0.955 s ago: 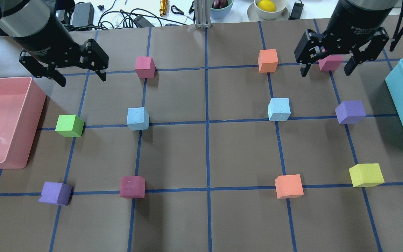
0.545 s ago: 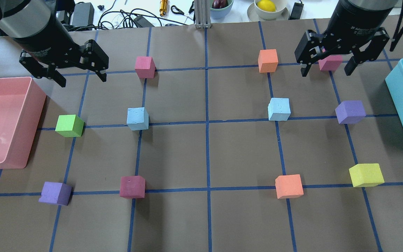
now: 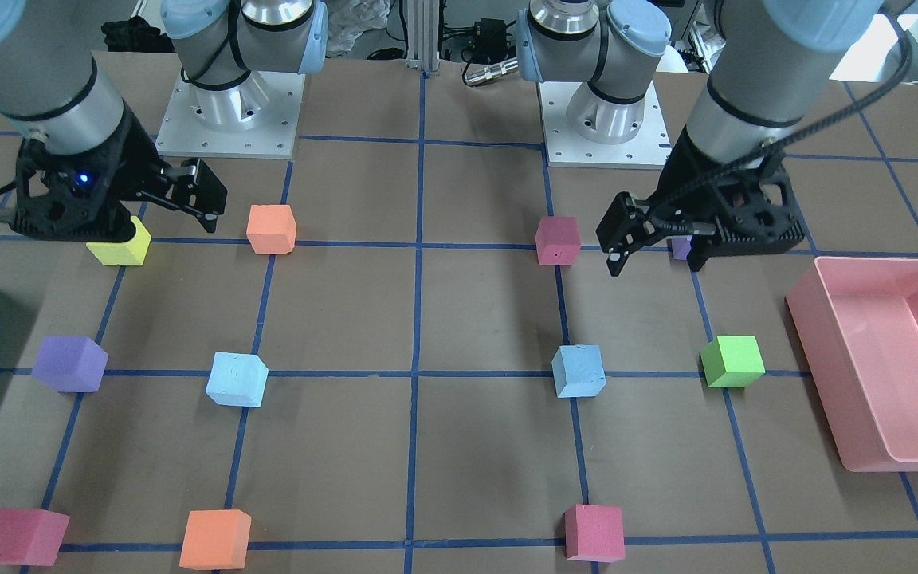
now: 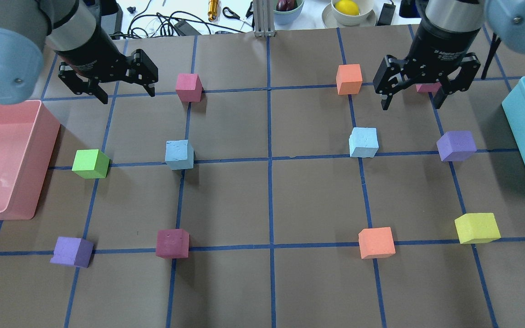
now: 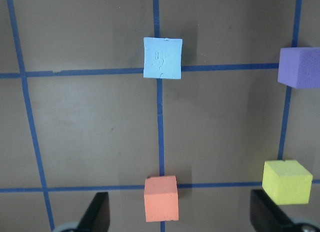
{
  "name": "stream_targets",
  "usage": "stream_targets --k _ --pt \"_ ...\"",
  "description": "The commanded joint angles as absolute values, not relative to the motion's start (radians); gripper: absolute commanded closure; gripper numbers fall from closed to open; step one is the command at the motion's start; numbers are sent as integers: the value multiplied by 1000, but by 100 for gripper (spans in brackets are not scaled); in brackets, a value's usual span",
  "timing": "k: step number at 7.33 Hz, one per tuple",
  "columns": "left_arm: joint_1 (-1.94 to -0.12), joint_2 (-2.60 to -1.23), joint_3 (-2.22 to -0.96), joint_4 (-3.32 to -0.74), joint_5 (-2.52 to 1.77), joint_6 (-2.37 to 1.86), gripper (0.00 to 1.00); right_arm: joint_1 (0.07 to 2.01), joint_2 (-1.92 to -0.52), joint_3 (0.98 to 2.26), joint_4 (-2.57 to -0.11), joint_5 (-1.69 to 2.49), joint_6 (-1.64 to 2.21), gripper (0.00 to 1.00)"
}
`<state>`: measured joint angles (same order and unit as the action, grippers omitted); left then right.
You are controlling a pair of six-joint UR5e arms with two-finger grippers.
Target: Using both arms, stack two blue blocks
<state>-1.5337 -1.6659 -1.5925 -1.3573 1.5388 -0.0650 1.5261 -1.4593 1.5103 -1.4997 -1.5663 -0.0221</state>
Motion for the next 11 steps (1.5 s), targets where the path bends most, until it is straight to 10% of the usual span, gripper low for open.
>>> stream_targets --k 1,9,10,11 --pt "-1551 -1744 -1620 -1264 1545 -60 0 1528 -1338 1558 -1714 -1560 -21 0" --pt "-1586 -1965 -1810 -997 1663 -71 0 1528 -1088 1678 -1948 -1555 40 0" --pt "-1588 -1976 -1809 -985 1629 -81 0 1528 -1088 1681 -1969 -1555 44 19" --pt "-1588 -1986 -1813 -985 1621 -80 0 1528 -1085 1683 -1973 -1555 78 78"
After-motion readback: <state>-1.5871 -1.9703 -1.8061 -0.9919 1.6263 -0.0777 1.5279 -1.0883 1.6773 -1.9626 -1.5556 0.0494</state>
